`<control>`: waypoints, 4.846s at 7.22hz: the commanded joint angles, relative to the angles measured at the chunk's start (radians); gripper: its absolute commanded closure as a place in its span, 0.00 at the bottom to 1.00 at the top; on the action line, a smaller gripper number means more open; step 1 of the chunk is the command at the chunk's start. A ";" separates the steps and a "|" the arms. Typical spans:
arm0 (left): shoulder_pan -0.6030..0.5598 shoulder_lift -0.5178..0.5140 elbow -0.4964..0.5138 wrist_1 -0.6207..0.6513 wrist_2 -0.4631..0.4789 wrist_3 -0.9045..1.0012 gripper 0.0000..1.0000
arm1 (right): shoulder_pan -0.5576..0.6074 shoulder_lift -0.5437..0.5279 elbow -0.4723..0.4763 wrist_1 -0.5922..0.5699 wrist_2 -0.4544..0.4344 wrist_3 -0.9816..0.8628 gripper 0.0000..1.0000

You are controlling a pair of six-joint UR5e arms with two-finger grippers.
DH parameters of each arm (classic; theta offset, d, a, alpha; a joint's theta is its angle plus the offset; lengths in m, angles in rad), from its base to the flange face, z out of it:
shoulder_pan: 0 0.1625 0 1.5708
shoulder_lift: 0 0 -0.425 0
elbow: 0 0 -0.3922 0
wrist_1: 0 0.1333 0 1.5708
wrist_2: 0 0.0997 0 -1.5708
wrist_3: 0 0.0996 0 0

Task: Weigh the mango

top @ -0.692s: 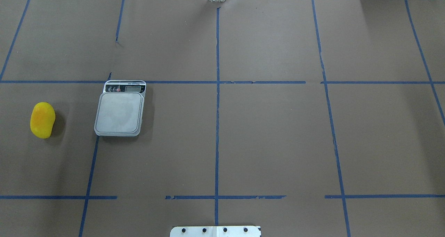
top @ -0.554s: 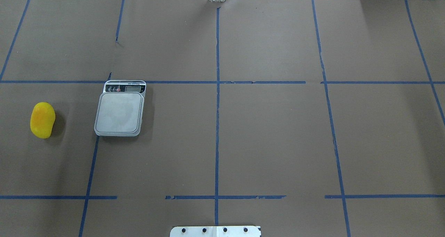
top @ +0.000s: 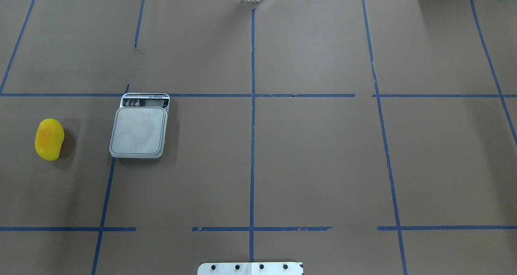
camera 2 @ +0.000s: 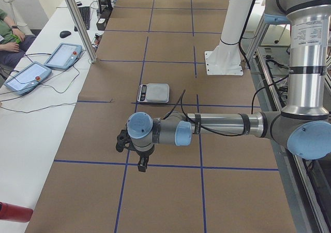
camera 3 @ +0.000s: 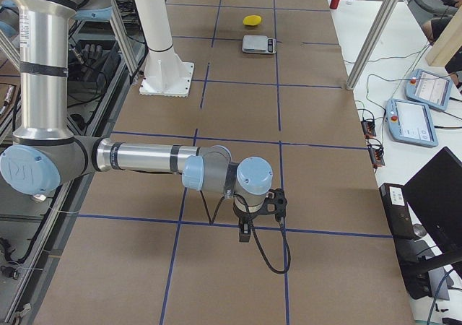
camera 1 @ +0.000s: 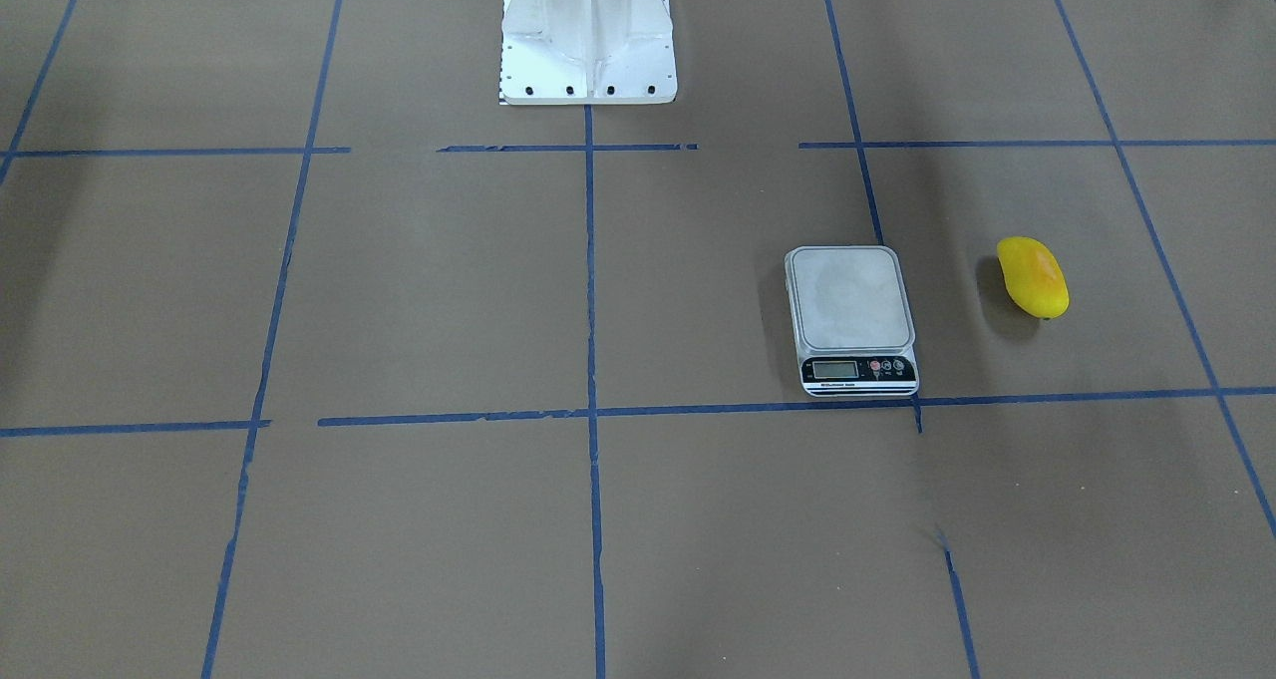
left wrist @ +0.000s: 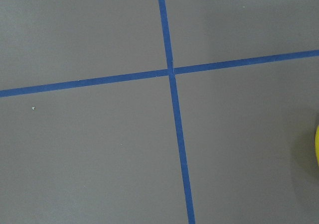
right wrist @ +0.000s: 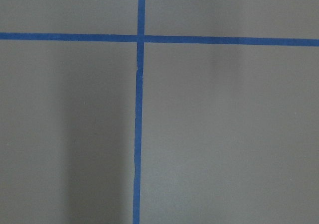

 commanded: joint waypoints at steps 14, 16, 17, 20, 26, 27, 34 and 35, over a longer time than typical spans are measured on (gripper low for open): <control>0.638 -0.001 0.009 -0.666 0.321 -1.097 0.00 | 0.000 0.000 0.000 0.000 0.000 0.000 0.00; 0.669 -0.001 0.030 -0.666 0.321 -1.091 0.00 | 0.000 0.000 0.000 0.000 0.000 0.000 0.00; 0.675 0.001 0.027 -0.664 0.319 -1.088 0.00 | 0.000 0.000 0.000 0.000 0.000 0.000 0.00; 0.676 0.013 0.017 -0.661 0.315 -1.087 0.42 | 0.000 0.000 0.000 0.000 0.000 0.000 0.00; 0.568 0.078 -0.309 -0.290 0.178 -0.851 1.00 | 0.000 0.000 0.000 0.001 0.000 0.002 0.00; 0.530 0.003 -0.368 -0.111 0.178 -0.808 1.00 | 0.000 0.000 0.000 0.000 0.000 0.000 0.00; 0.734 -0.432 -0.131 -0.040 0.249 -1.074 1.00 | 0.000 0.000 0.000 0.001 0.000 0.000 0.00; 0.764 -0.430 -0.094 -0.084 0.276 -1.077 1.00 | 0.000 0.000 0.000 0.000 0.000 0.000 0.00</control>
